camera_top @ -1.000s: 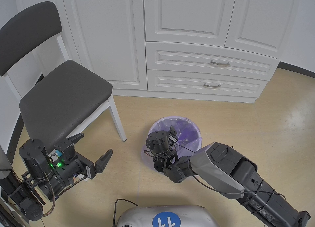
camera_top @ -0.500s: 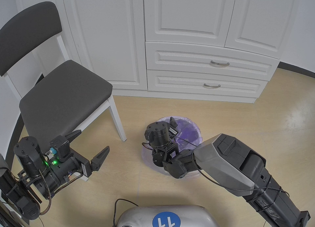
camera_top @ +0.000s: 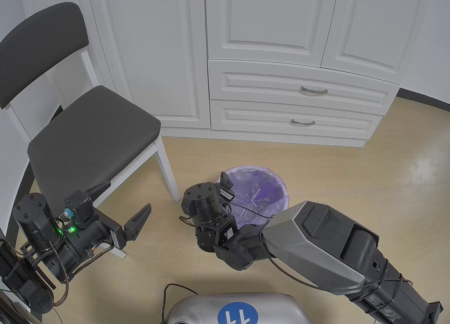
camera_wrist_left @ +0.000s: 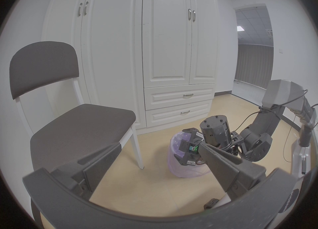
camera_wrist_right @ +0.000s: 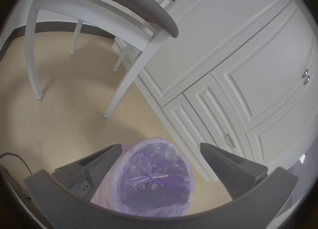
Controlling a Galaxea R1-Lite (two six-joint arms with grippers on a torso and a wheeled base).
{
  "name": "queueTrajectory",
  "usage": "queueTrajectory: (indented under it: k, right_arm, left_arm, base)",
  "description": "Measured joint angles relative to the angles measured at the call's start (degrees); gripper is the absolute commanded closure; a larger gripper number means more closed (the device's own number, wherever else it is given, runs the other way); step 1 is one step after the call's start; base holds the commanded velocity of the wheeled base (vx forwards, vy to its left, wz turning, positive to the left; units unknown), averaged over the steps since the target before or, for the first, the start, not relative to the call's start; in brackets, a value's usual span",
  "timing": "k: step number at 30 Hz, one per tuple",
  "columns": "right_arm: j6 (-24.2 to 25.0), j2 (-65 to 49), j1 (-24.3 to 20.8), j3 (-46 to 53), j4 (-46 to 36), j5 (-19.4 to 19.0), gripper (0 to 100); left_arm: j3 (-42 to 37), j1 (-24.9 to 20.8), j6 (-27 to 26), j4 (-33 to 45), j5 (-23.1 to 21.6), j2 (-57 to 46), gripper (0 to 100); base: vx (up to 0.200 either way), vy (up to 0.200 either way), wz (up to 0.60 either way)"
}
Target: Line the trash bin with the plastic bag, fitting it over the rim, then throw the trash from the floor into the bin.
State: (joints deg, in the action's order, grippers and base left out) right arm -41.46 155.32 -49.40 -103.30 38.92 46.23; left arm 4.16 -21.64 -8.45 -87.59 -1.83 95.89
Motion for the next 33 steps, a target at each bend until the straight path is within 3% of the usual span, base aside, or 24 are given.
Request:
queueTrajectory:
  k: [9,13,19,25,33]
  right_arm:
    - [1.3,0.4,-0.4,0.8,0.3,0.0,0]
    - [5.4,0.2,-0.3,1.6,1.7,-0.4,0]
    - [8.7,-0.9,0.1,5.9,11.3,-1.2,0]
    - [11.7,-4.9,1.6,19.3,18.9,-2.5,0]
    - [23.5,-14.1,4.5,41.9,30.0,-7.5,0]
  left_arm:
    - [-0.1,0.0,0.0,0.0,0.0,-0.1,0]
    - [-0.3,0.1,0.0,0.0,0.0,-0.1,0]
    - [-0.5,0.4,0.0,0.0,0.0,-0.1,0]
    - [-0.6,0.6,0.0,0.0,0.0,0.0,0]
    - [-0.8,0.7,0.0,0.0,0.0,0.2,0]
  base:
    - [0.0,0.0,0.0]
    - [0.0,0.0,0.0]
    - [0.0,0.0,0.0]
    - [0.0,0.0,0.0]
    - [0.0,0.0,0.0]
